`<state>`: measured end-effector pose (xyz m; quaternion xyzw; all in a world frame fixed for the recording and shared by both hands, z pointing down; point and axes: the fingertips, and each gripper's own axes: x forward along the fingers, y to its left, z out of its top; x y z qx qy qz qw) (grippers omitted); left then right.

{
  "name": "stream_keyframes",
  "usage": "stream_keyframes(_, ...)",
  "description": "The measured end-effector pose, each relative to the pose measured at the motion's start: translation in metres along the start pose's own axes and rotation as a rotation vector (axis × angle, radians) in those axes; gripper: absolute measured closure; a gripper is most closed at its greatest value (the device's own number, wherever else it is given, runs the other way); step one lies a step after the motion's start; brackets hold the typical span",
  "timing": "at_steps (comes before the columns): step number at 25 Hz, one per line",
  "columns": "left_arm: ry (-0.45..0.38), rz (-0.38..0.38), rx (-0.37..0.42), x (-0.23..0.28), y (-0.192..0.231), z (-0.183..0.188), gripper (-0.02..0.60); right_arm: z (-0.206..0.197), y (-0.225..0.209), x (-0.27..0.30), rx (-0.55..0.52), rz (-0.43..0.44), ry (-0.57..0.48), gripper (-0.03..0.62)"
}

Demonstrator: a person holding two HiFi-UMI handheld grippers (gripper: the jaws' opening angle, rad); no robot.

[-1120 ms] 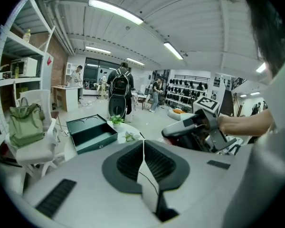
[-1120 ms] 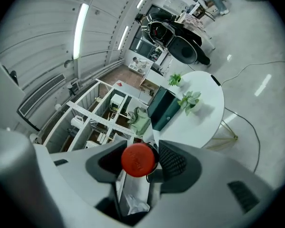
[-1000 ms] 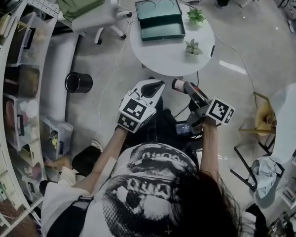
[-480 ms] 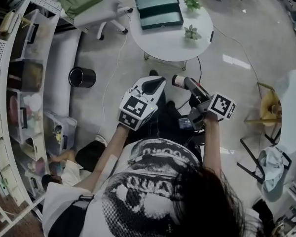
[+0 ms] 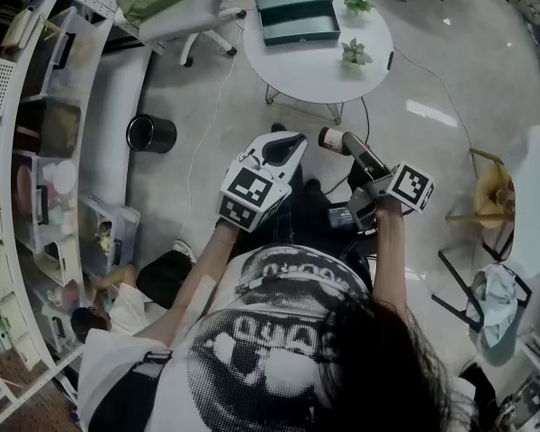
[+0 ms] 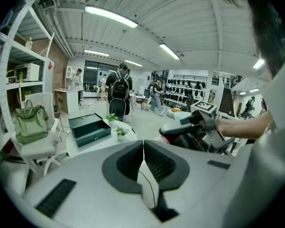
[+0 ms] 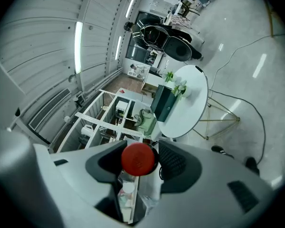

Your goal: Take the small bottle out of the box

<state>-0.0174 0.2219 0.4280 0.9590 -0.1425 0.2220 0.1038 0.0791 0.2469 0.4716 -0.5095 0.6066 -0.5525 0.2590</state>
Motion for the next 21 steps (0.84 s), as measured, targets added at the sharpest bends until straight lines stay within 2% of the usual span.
stream_keyframes(21, -0.006, -0.002, 0.001, -0.004, -0.004, 0.001, 0.568, 0.014, -0.006, -0.006, 0.028, -0.004, -0.042, 0.384)
